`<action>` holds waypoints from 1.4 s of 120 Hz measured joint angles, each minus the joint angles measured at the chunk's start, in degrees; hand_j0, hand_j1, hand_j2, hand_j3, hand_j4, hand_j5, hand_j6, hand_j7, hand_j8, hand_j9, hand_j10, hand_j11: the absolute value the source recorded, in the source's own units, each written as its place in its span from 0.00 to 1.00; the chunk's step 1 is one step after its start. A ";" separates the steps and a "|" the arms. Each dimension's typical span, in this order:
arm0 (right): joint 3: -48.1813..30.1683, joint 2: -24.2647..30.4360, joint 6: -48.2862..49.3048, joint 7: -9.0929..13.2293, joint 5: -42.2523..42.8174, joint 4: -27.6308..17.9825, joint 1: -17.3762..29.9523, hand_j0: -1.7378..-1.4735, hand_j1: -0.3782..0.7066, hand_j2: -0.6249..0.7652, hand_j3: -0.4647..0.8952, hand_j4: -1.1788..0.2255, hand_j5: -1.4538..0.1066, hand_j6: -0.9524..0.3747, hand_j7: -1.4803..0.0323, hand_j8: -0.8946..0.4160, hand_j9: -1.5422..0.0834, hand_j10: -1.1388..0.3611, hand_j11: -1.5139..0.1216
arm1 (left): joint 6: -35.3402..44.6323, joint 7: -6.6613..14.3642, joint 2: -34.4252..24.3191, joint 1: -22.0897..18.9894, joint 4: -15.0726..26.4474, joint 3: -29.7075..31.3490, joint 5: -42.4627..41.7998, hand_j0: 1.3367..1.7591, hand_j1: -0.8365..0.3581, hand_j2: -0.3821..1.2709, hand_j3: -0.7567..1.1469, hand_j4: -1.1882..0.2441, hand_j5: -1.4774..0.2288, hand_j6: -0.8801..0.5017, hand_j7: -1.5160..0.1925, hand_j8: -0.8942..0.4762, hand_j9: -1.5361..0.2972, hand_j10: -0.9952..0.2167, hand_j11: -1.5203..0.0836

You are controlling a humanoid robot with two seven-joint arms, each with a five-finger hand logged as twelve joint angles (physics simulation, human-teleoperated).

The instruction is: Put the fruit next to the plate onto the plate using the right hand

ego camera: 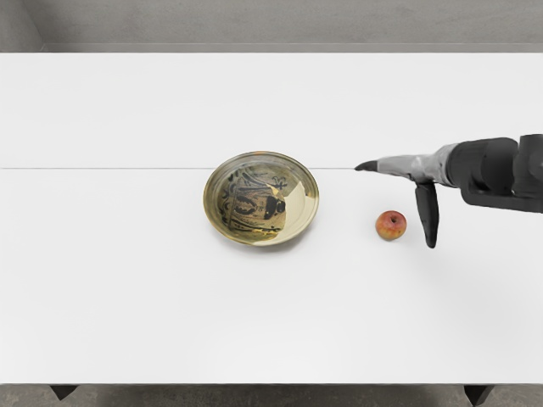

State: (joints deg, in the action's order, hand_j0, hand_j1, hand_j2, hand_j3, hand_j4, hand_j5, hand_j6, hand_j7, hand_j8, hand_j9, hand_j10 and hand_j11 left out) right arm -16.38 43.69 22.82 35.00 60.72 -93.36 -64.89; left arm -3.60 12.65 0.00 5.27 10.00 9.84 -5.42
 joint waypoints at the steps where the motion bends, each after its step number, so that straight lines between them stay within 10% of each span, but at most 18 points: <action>1: -0.01 -0.07 -0.20 0.00 0.13 0.00 0.14 0.30 0.03 0.45 0.34 0.84 0.93 0.71 0.98 0.68 0.95 0.76 0.93 | 0.00 0.00 0.00 0.00 0.00 0.00 0.00 0.76 0.99 0.23 0.40 0.83 0.87 0.64 0.89 0.65 0.84 0.82 0.95; 168: -0.15 -3.96 -18.30 0.00 16.86 0.01 14.65 0.30 0.33 0.41 0.34 0.64 0.70 0.50 0.74 0.47 0.72 0.57 0.70 | 0.00 0.00 0.00 0.00 0.01 0.00 0.01 0.76 0.99 0.23 0.40 0.83 0.87 0.64 0.89 0.65 0.84 0.82 0.95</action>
State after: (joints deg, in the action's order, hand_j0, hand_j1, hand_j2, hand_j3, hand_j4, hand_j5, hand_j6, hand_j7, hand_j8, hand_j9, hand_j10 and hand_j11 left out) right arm -16.53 39.73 4.53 35.00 77.58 -93.35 -50.25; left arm -3.60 12.65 0.00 5.27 10.01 9.83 -5.42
